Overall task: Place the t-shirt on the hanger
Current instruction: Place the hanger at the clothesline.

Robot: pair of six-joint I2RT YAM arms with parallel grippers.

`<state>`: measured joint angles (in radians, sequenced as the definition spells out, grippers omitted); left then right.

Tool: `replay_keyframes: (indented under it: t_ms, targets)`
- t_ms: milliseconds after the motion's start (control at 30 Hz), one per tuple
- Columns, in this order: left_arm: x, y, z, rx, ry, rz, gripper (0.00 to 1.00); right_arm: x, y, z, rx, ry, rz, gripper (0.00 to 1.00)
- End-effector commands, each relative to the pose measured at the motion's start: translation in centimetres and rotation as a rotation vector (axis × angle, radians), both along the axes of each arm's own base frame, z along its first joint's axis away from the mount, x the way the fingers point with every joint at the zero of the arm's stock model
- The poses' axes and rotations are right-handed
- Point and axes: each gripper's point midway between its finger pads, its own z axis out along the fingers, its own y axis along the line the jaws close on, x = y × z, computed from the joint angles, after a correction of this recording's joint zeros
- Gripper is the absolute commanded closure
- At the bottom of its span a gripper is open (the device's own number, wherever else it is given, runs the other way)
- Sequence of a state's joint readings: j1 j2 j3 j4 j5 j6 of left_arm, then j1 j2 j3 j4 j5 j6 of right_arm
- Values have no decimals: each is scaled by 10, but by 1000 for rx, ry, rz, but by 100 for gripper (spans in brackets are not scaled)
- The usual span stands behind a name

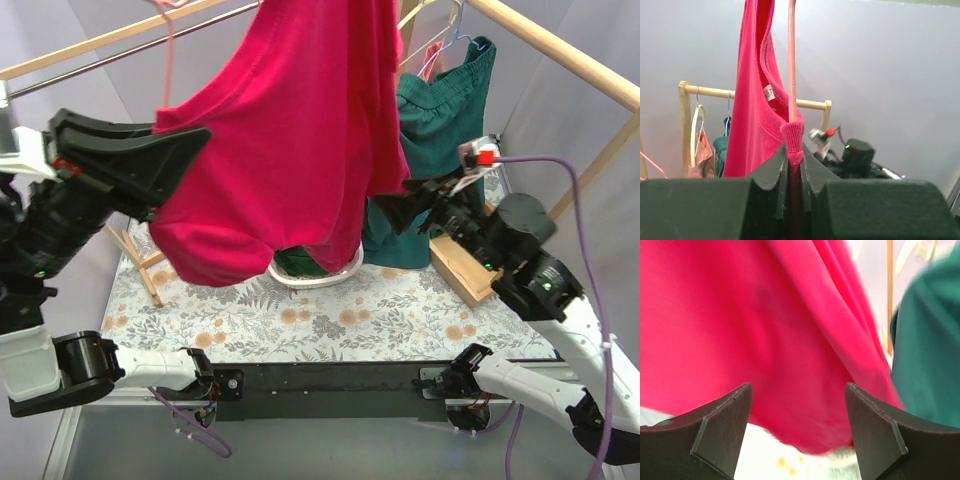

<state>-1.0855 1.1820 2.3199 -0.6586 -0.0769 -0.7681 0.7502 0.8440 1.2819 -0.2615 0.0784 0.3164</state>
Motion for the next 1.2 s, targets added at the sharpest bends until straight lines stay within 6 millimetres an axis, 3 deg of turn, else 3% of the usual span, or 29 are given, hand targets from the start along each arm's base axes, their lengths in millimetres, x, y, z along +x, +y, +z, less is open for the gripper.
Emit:
replay_keyframes:
  t_ms: [0,133,233,267,333,367,400,433,467,500,600,800,900,1033,1167]
  targets:
    - [-22,49,10,-95,12,-1,100,16,13,-31,-16,43,-9,17]
    - [-38,86,-4,-136,88,-6,100,36,44,-57,-52,73,44,18]
    - [-39,107,-19,-157,154,26,100,36,76,-69,-53,105,168,26]
    - [-36,109,-28,-141,180,49,100,37,94,-82,-74,143,230,33]
    - [-31,118,-36,-129,216,106,100,20,125,-92,-103,159,318,46]
    - [-27,117,-51,-77,254,132,100,20,141,-105,-130,182,336,66]
    - [-26,120,-55,-68,275,148,100,-2,161,-102,-136,174,401,73]
    - [-23,126,-59,-69,295,178,100,-10,172,-103,-143,179,429,82]
    - [-22,128,-69,-42,316,195,100,-14,187,-115,-166,199,445,98]
    - [-20,130,-74,-30,327,210,100,-33,201,-114,-173,195,496,99]
    - [-17,139,-93,14,367,265,100,-55,224,-130,-208,227,559,99]
    - [-5,144,-124,102,427,360,100,-57,228,-157,-272,290,552,98]
    - [16,141,-146,170,479,475,100,-56,224,-164,-294,305,535,87]
    - [39,141,-170,213,526,618,100,-57,210,-169,-309,326,505,63]
    - [60,143,-195,242,571,766,100,-57,195,-173,-329,339,466,50]
